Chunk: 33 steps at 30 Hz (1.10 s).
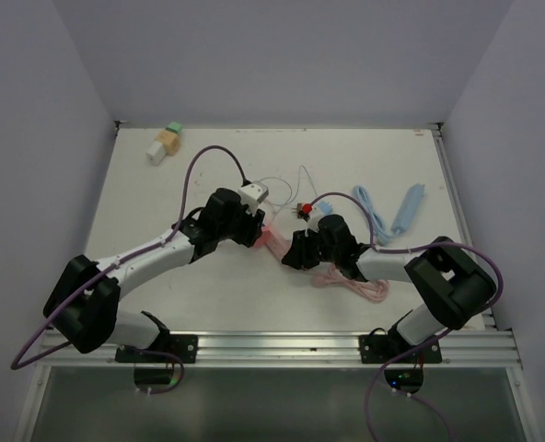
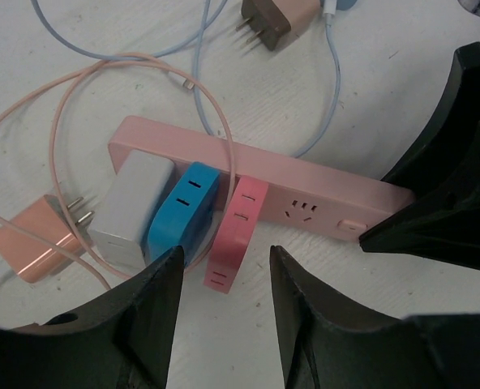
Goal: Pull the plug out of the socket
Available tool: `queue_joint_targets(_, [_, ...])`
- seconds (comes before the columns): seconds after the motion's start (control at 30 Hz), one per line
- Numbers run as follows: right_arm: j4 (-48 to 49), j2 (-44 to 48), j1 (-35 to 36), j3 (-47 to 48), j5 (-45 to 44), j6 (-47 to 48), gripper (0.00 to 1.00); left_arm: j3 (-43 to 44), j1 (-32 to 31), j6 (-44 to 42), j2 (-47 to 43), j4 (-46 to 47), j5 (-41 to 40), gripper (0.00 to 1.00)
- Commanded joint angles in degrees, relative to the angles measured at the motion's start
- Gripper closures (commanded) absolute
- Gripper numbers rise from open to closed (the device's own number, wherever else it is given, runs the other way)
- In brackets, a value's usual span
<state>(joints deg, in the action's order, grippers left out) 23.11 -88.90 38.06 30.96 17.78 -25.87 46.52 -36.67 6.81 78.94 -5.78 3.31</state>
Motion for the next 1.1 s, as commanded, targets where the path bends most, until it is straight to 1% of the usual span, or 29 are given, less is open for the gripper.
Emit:
queue_joint_targets(0.0, [5.2, 0.2, 0.5, 3.0, 3.4, 0.7, 1.00, 2.2, -1.0, -1.4, 0.9, -1.5, 1.0, 0.50])
queue_joint_targets(0.27, [5.5, 0.0, 1.0, 3.1, 3.9, 1.0, 1.00, 3.8, -1.0, -2.1, 3.9, -1.4, -0.8, 0.50])
queue_joint_targets(0.4, [5.4, 0.0, 1.2, 3.1, 3.9, 1.3, 1.00, 5.2, -1.1, -2.6, 5.4, -1.8, -0.1, 0.50])
queue_joint_targets(0.6, [5.2, 0.0, 1.2, 3.3, 3.9, 1.6, 1.00, 5.4, -1.0, -2.8, 5.9, -2.4, 2.6, 0.55])
queue_joint_targets(0.67, [5.1, 0.0, 1.3, 3.3, 3.8, 1.7, 1.00, 5.2, -1.1, -2.8, 6.0, -3.1, 2.5, 0.58])
queue_joint_targets(0.7, [5.1, 0.0, 1.3, 3.3, 3.8, 1.7, 1.00, 5.2, -1.1, -2.8, 6.0, -3.4, 2.3, 0.62])
queue_joint_targets(1.07, [4.7, -0.4, 1.2, 3.7, 3.7, 2.1, 1.00, 4.8, -1.0, -2.9, 6.2, -5.5, 3.2, 0.62])
